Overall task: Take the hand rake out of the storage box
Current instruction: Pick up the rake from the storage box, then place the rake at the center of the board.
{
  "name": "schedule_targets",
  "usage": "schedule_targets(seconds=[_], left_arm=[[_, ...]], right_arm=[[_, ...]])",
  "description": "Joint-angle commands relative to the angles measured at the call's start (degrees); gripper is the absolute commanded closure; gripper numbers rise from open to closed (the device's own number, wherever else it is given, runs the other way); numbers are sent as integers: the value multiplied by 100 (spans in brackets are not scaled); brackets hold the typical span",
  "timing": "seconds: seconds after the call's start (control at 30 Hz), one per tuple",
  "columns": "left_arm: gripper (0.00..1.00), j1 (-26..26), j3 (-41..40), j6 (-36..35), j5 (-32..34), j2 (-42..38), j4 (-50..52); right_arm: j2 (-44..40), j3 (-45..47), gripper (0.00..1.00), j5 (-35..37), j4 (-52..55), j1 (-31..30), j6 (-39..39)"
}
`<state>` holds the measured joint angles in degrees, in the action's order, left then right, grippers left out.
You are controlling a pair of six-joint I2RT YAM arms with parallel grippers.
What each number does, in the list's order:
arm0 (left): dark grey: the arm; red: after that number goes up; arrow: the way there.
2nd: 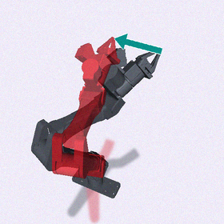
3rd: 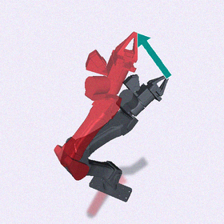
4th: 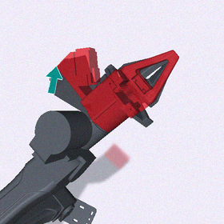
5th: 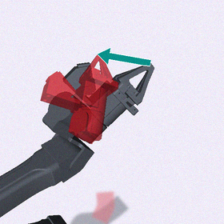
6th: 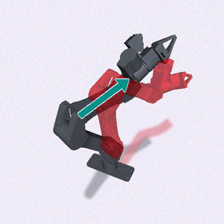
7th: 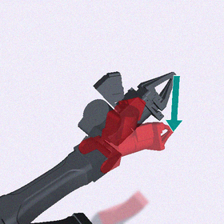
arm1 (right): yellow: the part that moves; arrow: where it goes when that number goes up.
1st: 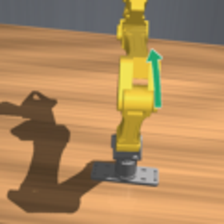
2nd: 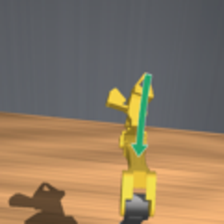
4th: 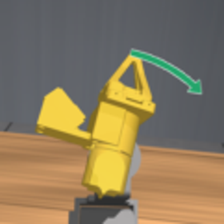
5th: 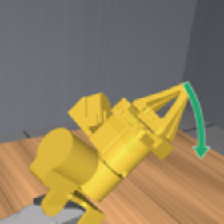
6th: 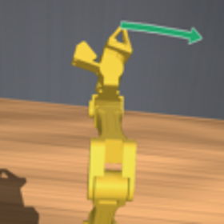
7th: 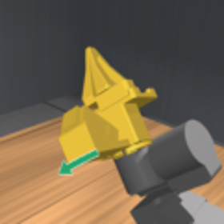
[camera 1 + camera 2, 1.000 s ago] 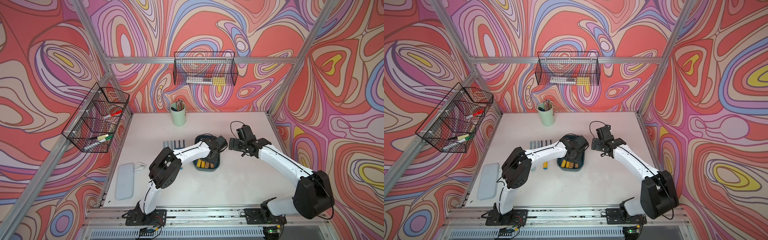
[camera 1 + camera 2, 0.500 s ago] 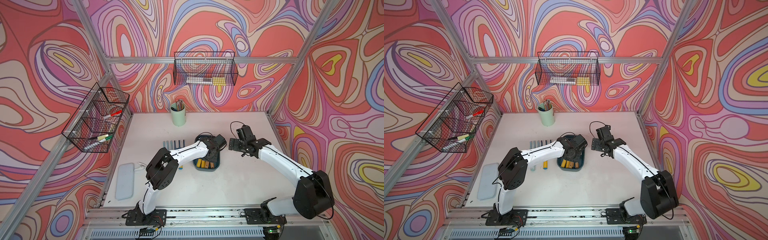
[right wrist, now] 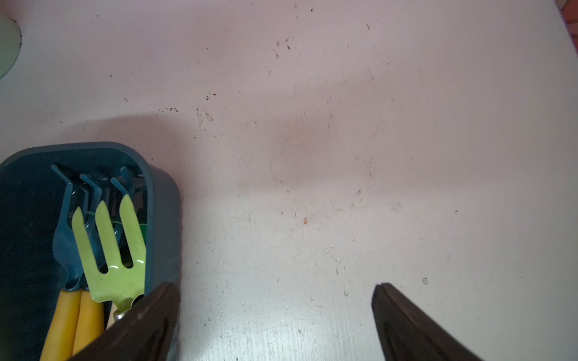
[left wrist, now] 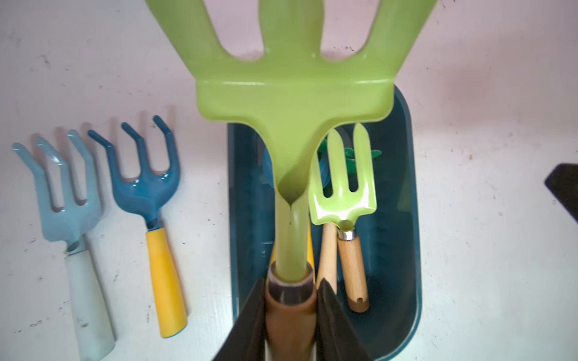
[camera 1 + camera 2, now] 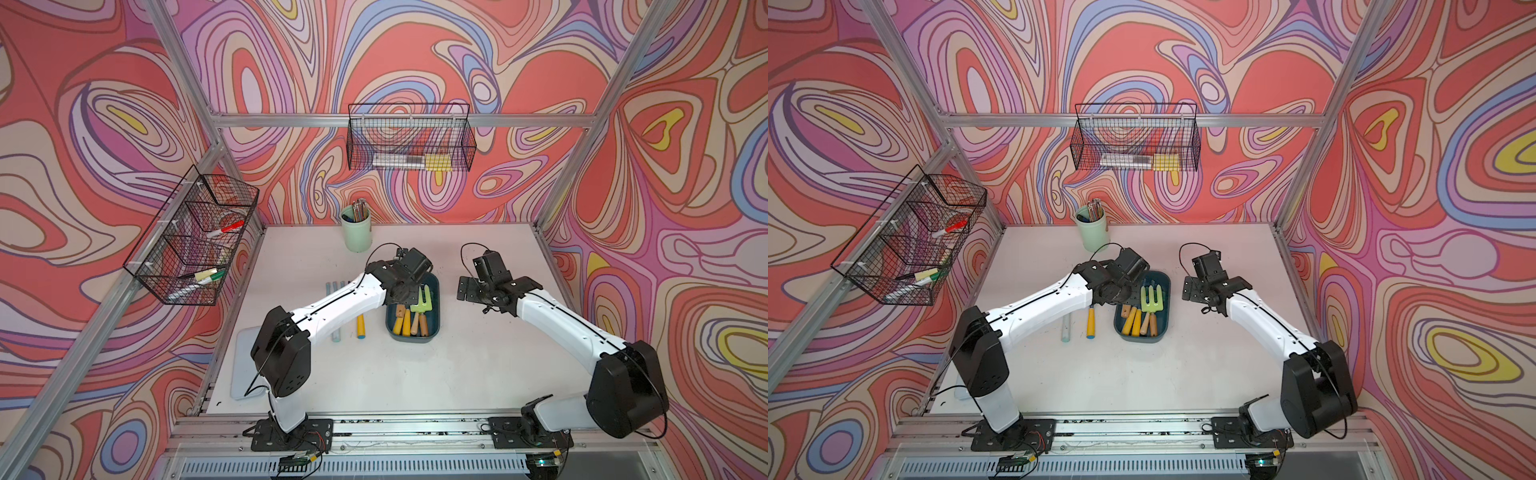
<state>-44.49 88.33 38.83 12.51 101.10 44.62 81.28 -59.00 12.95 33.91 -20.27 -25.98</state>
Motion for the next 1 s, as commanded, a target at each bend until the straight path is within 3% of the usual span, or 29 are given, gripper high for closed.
schedule_targets(seconds=[0.0, 0.6, 0.97], left_arm=[[87, 277, -226, -70, 223, -385, 186], [88, 1859, -1651, -570, 167, -1482, 179], [88, 2345, -2451, -759, 270, -1501, -253]], right_arm=[[19, 3, 2, -27, -16, 23, 44], [46, -128, 2, -69, 23, 23, 15], [89, -129, 2, -139, -25, 23, 14]])
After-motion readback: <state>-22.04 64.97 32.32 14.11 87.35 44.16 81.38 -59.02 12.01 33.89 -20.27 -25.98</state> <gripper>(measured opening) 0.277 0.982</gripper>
